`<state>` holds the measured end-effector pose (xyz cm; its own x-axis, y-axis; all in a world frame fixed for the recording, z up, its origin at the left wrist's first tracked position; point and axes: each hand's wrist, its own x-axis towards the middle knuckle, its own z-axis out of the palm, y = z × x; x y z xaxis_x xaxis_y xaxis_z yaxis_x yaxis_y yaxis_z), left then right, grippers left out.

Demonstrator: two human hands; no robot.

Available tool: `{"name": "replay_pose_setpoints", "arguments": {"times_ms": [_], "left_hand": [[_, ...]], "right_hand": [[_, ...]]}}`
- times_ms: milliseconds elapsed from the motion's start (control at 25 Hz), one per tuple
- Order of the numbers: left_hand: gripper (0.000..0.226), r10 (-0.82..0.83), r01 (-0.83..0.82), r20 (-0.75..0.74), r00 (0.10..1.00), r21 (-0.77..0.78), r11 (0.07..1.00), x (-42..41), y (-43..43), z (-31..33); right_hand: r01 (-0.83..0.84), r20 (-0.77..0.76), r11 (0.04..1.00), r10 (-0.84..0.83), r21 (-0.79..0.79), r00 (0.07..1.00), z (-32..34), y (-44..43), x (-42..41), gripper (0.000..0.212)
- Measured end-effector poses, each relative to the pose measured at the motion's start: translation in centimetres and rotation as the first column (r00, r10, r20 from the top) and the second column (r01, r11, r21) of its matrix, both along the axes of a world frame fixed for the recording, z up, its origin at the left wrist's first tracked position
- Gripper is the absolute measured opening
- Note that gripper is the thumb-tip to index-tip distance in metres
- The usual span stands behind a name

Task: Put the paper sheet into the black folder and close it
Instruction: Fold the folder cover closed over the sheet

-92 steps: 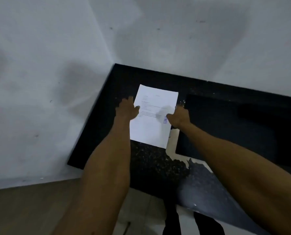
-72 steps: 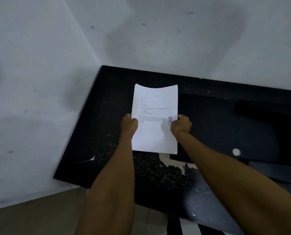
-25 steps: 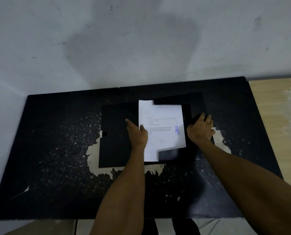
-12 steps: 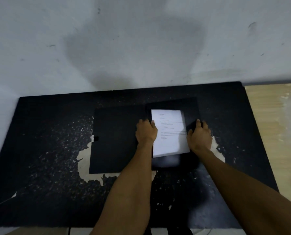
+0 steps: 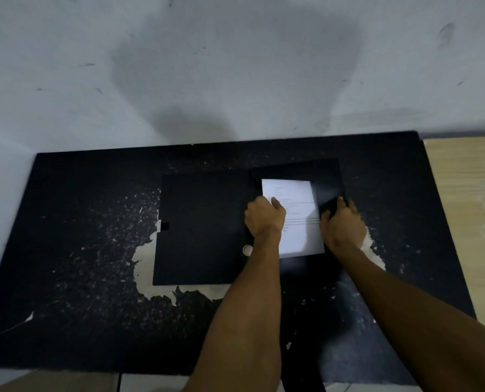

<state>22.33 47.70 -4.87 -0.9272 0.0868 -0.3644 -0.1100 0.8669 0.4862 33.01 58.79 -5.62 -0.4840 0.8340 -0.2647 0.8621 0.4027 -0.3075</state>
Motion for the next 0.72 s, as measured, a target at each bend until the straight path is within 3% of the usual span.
{"name": "replay_pose_setpoints", "arguments": {"times_ms": [120,280,440,720], "left_hand": [[0.038,-0.072,0.072,-0.005,0.997,-0.009,0.997,-0.2,-0.6,-0.4],[0.034,-0.306,0.292,-0.063,0.95,-0.164,0.942,-3.6,-2.0,-1.3],[0.071,-0.402,0.41,0.084,0.912,-0.259,0.875,-11.1,-4.5,-1.1],[0.067,-0.5,0.495,0.149,0.853,-0.533,0.686,-15.6,-5.9,1.5]], "right_hand": [[-0.002,0.014,1.0,0.002,0.01,1.0,-0.1,-0.4,0.0,0.055],[-0.02,-0.002,0.999,0.02,0.03,1.0,-0.5,0.1,0.2,0.053],[-0.058,0.019,0.996,0.057,0.063,0.998,-1.3,0.7,0.6,0.051],[-0.076,0.083,0.995,0.071,0.061,0.994,-1.1,0.8,0.5,0.054]]}}
